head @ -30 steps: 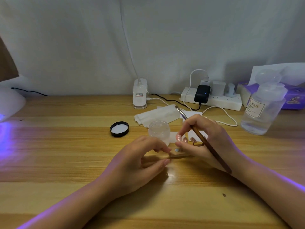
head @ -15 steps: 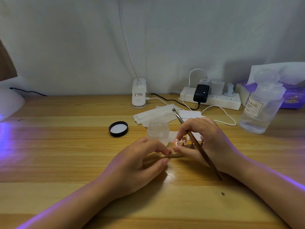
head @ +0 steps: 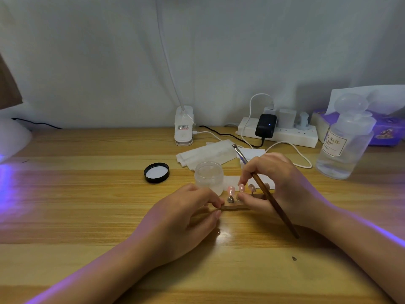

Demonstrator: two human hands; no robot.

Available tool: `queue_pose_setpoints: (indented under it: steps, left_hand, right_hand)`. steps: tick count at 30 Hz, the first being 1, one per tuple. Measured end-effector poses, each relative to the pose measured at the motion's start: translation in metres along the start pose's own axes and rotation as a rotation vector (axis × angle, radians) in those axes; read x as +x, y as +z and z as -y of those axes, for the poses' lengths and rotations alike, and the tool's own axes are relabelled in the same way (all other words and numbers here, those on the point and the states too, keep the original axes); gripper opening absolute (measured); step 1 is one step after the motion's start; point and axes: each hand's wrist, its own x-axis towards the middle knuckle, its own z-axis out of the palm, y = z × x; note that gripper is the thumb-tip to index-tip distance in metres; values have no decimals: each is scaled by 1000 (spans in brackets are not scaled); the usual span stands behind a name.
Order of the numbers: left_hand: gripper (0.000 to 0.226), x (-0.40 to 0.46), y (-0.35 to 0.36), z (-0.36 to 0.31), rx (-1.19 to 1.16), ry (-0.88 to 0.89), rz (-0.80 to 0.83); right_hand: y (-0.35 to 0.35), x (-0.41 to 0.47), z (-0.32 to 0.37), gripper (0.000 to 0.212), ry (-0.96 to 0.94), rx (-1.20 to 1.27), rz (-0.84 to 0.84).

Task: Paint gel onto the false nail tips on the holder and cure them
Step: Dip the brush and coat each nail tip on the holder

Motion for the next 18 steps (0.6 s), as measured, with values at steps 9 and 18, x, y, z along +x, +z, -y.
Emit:
queue_pose_setpoints:
  steps: [9, 18]
  left_hand:
    - [21, -1, 0, 0, 9, -14, -12]
    - [20, -1, -1, 0, -22, -8, -6]
  right_hand:
    - [1, 2, 3, 15, -147, -158, -47]
    - [0, 1, 3, 18, -62, -93, -16]
